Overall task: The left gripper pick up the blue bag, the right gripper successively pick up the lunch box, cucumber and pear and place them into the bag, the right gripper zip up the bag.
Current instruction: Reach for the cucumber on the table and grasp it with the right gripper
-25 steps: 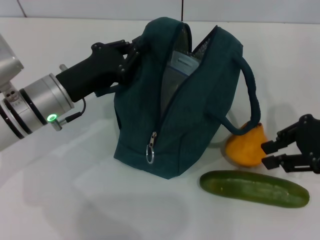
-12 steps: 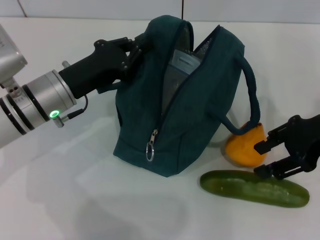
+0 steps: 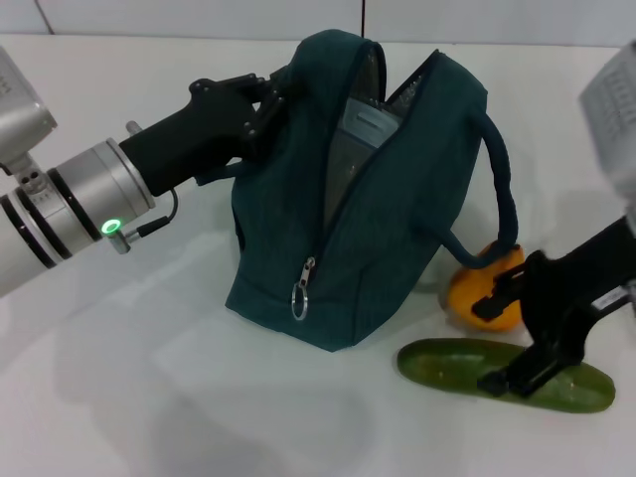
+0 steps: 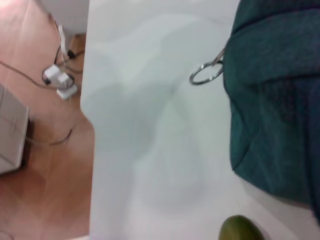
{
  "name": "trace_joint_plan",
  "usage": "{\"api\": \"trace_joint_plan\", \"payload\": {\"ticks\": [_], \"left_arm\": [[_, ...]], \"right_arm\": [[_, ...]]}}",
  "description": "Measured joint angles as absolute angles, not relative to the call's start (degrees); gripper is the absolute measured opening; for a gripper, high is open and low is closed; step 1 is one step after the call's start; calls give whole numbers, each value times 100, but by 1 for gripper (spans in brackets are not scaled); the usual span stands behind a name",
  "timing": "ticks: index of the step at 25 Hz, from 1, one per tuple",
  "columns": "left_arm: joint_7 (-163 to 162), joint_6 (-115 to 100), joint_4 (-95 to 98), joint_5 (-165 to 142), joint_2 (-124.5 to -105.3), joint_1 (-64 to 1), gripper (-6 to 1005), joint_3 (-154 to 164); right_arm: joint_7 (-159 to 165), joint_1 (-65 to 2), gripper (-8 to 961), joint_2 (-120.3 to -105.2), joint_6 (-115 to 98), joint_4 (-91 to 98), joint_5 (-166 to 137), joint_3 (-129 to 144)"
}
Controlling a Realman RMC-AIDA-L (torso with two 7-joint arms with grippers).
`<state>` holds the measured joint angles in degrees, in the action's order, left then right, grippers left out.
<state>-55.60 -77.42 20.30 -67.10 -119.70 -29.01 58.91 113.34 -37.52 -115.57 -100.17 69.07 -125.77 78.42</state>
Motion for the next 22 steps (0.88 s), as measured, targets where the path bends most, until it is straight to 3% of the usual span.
{"api": "trace_joint_plan", "payload": {"ticks": [3,22], "left_arm": [[-5563,-7746,2026,-6709,-11977,-2901,84,5903],[-5558,-7746,2002,-6747,-11963,-2890,78,5906]], "right_arm": [[11375,-3772,871,-11571,-9810,6907,-12578,8203],[11942,-4016,857,-11600,-8760,6820,-13030,9700]]}}
